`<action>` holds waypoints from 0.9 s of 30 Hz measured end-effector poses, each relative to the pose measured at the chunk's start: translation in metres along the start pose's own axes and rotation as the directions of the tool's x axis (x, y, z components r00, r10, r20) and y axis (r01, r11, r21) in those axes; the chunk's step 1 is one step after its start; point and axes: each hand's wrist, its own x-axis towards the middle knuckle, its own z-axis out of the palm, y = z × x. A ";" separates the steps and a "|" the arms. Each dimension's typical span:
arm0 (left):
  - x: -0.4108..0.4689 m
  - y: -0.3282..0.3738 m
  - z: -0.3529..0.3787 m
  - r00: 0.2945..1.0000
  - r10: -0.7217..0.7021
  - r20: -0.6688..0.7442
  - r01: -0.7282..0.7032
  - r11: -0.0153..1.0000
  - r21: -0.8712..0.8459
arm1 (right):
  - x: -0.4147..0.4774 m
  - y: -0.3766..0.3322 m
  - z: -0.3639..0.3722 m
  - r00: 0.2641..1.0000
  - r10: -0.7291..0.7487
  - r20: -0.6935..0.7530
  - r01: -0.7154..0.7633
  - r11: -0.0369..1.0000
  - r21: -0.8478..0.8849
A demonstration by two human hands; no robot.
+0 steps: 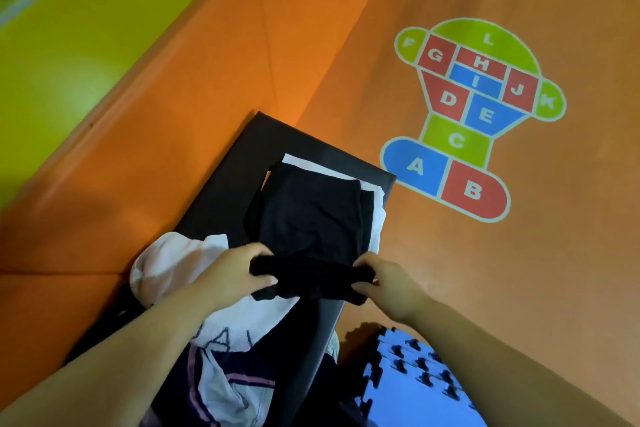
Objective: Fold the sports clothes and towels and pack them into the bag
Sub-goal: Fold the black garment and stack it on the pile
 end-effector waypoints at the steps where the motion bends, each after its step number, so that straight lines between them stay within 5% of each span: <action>1: 0.012 0.003 -0.004 0.999 0.005 -0.038 -0.006 1.000 -0.019 | 0.012 0.000 -0.006 0.999 -0.006 -0.035 0.008 0.999 0.033; 13: 0.152 0.021 -0.053 0.949 0.031 -0.315 -0.041 0.999 -0.025 | 0.148 0.003 -0.067 0.921 0.011 -0.389 -0.002 1.000 0.024; 20: 0.123 -0.026 0.018 0.963 -0.007 -0.271 0.015 1.000 0.027 | 0.125 0.033 -0.010 0.933 0.027 -0.359 -0.025 1.000 0.012; 27: 0.096 -0.052 0.072 0.910 -0.309 -0.275 0.301 0.951 -0.073 | 0.090 0.066 0.056 0.912 0.260 -0.316 -0.227 0.964 0.135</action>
